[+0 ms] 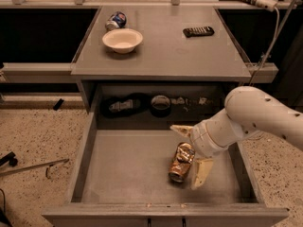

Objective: Pick orange can from top drawer and place on counter

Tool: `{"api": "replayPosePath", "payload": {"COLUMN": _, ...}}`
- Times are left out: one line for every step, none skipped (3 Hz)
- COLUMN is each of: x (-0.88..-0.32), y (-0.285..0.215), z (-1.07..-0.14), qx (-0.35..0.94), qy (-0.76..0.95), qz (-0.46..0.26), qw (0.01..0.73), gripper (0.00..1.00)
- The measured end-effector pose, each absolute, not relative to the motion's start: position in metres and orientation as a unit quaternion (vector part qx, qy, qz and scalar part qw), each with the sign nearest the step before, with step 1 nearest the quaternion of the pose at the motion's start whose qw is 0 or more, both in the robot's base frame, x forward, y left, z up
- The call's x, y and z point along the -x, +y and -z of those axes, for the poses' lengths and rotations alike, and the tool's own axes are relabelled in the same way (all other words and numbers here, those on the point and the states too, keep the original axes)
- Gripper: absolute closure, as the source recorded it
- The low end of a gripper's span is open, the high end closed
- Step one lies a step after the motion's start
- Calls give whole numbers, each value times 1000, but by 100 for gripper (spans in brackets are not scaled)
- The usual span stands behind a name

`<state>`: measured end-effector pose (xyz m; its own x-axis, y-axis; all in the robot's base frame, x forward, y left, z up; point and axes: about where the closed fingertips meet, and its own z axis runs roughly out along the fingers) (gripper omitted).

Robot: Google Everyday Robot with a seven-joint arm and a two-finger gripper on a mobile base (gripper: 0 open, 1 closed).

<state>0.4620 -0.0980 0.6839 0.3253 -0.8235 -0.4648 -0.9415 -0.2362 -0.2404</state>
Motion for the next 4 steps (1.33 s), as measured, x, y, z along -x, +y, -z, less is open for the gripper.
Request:
{"api": "replayPosePath", "payload": {"x": -479, "y": -92, "z": -663, "qx": 798, "qy": 540, "qz": -135, "qw": 232, "gripper": 0}}
{"api": "replayPosePath", "payload": {"x": -490, "y": -87, "z": -647, "qx": 813, "qy": 520, "qz": -148, "qw": 218, "gripper": 0}}
{"api": "replayPosePath", "payload": {"x": -492, "y": -86, "z": -631, "qx": 823, "qy": 511, "qz": -158, "qw": 193, "gripper": 0}}
{"api": "replayPosePath", "payload": {"x": -487, "y": -91, "z": -620, "qx": 820, "qy": 519, "qz": -161, "qw": 180, "gripper": 0}}
